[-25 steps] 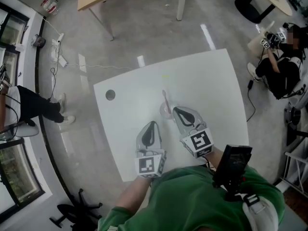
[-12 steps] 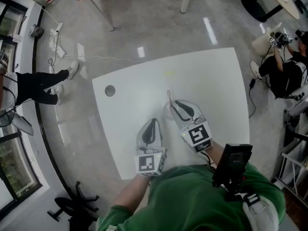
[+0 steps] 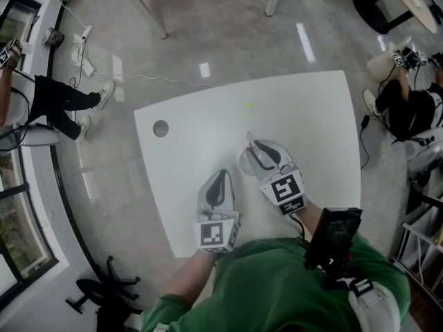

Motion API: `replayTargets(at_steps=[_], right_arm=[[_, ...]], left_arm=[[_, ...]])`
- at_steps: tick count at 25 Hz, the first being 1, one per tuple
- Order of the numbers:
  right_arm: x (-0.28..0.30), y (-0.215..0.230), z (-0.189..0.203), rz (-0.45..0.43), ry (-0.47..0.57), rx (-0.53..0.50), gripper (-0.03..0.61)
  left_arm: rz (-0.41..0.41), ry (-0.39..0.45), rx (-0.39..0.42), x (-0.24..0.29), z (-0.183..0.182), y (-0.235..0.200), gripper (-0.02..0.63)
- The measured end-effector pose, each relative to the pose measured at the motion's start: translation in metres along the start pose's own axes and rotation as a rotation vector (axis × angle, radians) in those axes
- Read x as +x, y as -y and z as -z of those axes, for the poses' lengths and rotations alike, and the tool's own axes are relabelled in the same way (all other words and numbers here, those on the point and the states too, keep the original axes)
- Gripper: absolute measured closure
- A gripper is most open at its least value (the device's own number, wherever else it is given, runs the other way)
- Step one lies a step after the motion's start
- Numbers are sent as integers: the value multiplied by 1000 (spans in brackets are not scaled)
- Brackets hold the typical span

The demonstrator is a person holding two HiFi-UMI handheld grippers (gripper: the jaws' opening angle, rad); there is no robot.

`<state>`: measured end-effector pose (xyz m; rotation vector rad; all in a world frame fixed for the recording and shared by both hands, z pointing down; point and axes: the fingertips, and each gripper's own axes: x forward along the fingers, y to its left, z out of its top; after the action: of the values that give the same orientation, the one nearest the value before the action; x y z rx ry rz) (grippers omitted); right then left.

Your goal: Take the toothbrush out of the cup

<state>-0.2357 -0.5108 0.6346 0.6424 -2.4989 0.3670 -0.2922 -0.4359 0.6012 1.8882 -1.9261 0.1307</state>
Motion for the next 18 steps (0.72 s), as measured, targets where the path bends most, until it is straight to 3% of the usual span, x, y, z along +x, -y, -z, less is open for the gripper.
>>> replayTargets(at_steps=[8, 18], right_arm=[[6, 0, 0, -14, -15, -18, 492], [6, 1, -1, 0, -11, -12, 537]], left_arm=[[-12, 3, -4, 1, 1, -3, 607], [-10, 7, 4, -1, 3, -3, 607]])
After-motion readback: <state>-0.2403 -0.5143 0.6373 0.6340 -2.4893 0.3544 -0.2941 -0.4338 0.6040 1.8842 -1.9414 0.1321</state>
